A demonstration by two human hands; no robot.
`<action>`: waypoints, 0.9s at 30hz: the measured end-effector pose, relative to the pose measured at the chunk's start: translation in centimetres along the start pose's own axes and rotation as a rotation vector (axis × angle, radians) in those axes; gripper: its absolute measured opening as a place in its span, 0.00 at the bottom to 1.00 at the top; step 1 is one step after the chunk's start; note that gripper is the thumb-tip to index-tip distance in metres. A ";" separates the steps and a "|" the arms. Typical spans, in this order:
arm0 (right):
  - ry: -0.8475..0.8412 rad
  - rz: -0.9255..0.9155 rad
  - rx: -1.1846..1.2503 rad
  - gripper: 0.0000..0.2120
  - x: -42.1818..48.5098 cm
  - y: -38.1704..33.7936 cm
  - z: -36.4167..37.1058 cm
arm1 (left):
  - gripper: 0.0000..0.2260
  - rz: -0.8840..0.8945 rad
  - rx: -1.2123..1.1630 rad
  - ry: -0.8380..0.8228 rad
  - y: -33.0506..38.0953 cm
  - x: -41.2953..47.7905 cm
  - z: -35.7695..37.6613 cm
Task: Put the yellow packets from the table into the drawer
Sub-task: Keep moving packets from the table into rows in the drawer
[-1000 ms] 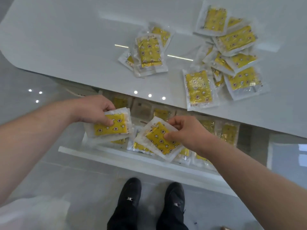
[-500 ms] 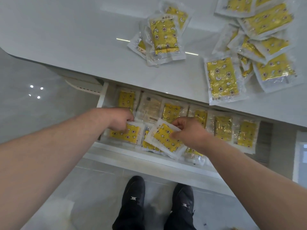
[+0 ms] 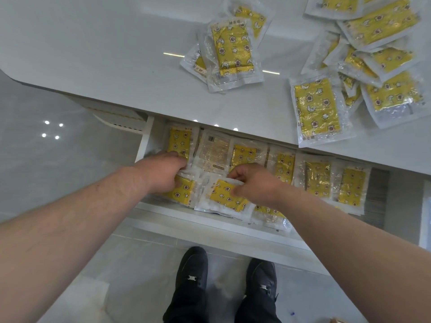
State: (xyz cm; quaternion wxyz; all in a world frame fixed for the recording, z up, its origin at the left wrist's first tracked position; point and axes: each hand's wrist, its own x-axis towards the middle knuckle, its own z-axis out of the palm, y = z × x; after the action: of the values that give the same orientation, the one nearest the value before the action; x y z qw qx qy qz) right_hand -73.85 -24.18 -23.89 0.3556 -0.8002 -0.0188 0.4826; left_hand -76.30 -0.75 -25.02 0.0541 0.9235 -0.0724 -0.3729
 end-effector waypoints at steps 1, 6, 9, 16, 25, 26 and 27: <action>-0.015 -0.009 -0.015 0.12 0.3 -0.1 0.5 | 0.10 -0.001 -0.001 0.006 0.0 -0.1 -0.1; 0.072 -0.034 -0.109 0.16 1.6 0.1 2.3 | 0.10 0.000 0.059 0.004 0.4 -0.3 -0.5; 0.146 -0.064 -0.346 0.21 1.8 0.6 2.6 | 0.20 -0.002 -0.005 0.014 0.5 -0.5 -0.4; 0.144 -0.145 -0.609 0.27 1.1 0.6 3.5 | 0.28 0.036 0.019 0.028 0.2 -0.7 0.6; 0.129 -0.137 -0.620 0.28 1.3 0.3 3.5 | 0.28 0.030 -0.009 0.043 0.1 -0.8 0.8; 0.137 -0.136 -0.620 0.27 1.3 0.3 3.6 | 0.27 0.033 -0.007 0.047 0.1 -0.8 0.8; 0.147 -0.136 -0.626 0.27 1.3 0.3 3.7 | 0.25 0.036 -0.002 0.052 0.1 -0.8 0.9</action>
State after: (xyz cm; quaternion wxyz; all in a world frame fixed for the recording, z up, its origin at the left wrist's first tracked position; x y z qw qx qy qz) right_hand -76.10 -21.91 -26.12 0.1244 -0.9003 -0.1938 0.3695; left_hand -77.47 -0.79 -25.08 0.0637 0.9313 -0.0873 -0.3480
